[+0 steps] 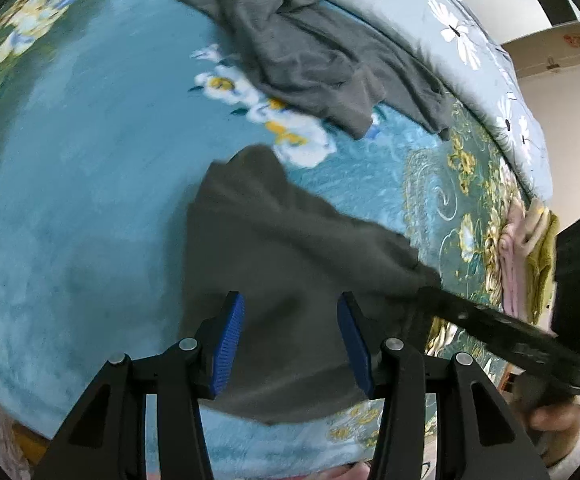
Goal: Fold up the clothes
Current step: 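Grasp the other end of the bundle with the left gripper while the right gripper holds the elastic end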
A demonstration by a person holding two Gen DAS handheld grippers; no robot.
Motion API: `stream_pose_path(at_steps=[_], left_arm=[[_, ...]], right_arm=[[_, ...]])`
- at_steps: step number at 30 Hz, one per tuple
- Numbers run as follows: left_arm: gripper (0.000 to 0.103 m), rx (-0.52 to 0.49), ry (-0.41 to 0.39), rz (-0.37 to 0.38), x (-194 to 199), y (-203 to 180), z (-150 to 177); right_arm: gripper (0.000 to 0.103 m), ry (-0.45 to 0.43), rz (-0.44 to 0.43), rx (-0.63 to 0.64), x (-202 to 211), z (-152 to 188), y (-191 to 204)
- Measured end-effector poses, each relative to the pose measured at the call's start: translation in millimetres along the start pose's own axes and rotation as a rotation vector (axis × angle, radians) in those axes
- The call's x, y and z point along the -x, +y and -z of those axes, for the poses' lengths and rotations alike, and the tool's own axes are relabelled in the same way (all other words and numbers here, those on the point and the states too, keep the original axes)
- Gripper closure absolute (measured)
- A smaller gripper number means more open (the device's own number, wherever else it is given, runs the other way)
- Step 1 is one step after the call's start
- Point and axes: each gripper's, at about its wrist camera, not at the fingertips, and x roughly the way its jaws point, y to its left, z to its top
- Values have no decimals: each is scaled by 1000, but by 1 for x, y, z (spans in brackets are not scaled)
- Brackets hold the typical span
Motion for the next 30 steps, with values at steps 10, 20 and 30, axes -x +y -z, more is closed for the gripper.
stream_pose_path(at_steps=[10, 20, 30], left_arm=[[53, 9, 95, -14, -44, 16, -21], [52, 13, 104, -4, -39, 15, -20], [52, 0, 104, 13, -43, 20, 11]], right_arm=[[80, 58, 21, -15, -32, -10, -12], [79, 61, -4, -19, -24, -6, -11], [79, 95, 7, 69, -20, 53, -8]])
